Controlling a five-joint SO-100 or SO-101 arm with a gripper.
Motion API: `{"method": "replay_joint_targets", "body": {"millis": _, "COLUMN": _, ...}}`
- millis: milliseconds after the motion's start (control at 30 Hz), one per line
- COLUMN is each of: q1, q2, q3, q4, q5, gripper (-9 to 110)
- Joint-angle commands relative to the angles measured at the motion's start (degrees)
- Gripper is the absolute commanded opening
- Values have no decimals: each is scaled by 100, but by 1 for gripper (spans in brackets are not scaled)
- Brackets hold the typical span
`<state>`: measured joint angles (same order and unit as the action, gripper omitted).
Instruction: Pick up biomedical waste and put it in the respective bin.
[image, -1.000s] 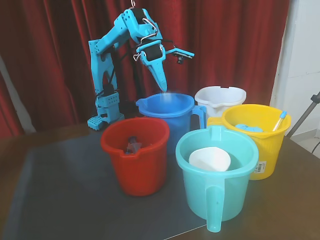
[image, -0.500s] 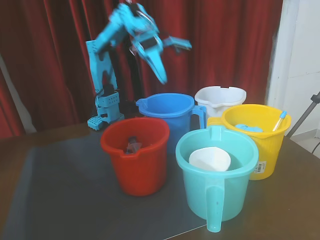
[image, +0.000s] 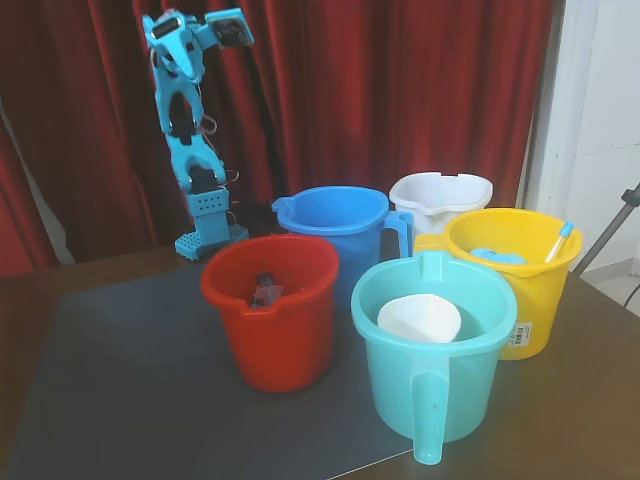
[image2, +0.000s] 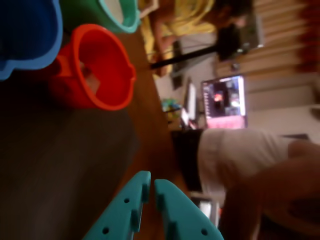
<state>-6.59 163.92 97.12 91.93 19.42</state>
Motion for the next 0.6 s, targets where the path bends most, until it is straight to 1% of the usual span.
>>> {"method": "replay_joint_targets", "body": {"millis": 0, "q1": 202, "q2": 738, "q3": 817, "q4": 360, "q5": 9, "gripper": 0}}
{"method": "replay_joint_targets", "body": {"millis": 67, "q1": 343, "q2": 1529, "q3": 1854, "q4": 18, "q5": 9, "gripper": 0}}
{"method": "replay_joint_targets", "body": {"millis": 133, "q1": 396, "q2": 1863, "q3": 2338, "q4": -105, "q5": 9, "gripper": 0}}
{"method": "replay_joint_targets", "body": {"millis": 333, "q1": 448, "q2": 1600, "q3": 3384, "q4": -501, "q5": 18, "gripper": 0}}
{"method": "replay_joint_targets", "body": {"millis": 567, "q1": 448, "q2": 1582, "q3": 5537, "q4": -1415, "q5": 18, "gripper": 0}}
